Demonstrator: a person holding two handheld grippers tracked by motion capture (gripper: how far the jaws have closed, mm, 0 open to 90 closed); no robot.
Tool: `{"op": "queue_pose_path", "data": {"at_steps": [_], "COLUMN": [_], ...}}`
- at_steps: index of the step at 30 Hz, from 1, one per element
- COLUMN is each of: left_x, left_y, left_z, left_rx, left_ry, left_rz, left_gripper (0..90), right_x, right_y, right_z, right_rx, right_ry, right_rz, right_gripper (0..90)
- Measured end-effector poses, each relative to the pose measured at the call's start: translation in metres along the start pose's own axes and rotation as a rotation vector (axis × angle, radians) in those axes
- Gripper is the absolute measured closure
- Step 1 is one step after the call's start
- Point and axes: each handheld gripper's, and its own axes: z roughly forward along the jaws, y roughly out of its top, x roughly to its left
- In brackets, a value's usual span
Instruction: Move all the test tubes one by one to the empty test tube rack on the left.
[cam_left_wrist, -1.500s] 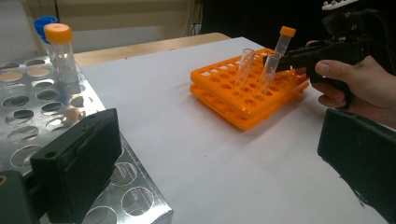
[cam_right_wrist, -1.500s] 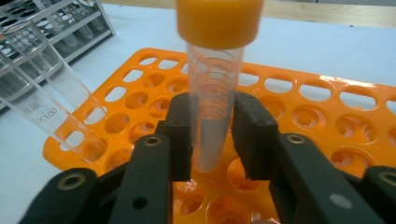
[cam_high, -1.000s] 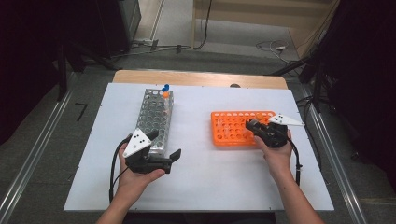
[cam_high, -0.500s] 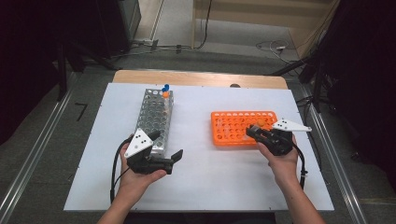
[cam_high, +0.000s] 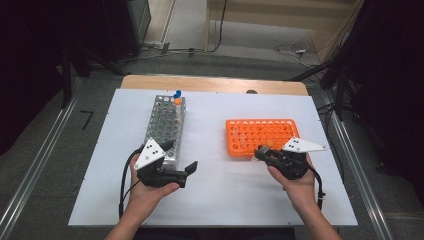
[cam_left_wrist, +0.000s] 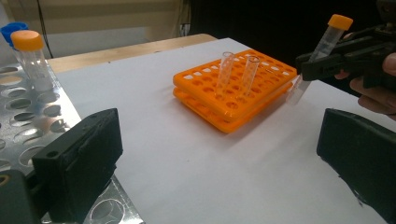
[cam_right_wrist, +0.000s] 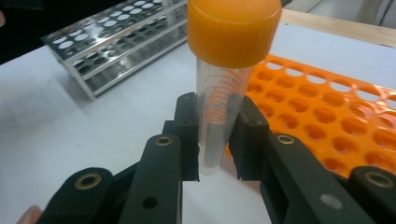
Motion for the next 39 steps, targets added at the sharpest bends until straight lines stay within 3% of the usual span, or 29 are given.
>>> {"op": "queue_pose_path", "data": {"at_steps": [13,24,34,39], "left_x": [-0.012,-0.026,-0.041,-0.047], "left_y": [0.002,0.003,0.002,0.002], "left_z": [0.002,0.01,0.018,0.022], "left_rx": [0.001,0.013,0.027,0.03], "left_ry": [-0.028,-0.084,-0.189,-0.221], "left_rz": [0.021,0.043,0.07,0.081], "left_gripper": [0.5,4.0,20.4,29.1], "right_x": [0.043,0.067,0.083,0.089], "right_y": [0.0,-0.001,-0.001,-0.001], "right_z": [0.023,0.037,0.047,0.05], "right_rx": [0.038,0.064,0.086,0.098], "right_ry": [0.138,0.21,0.249,0.266], "right_rz": [-0.068,-0.116,-0.144,-0.157], "right_gripper": [72.5,72.5,72.6,72.5]}}
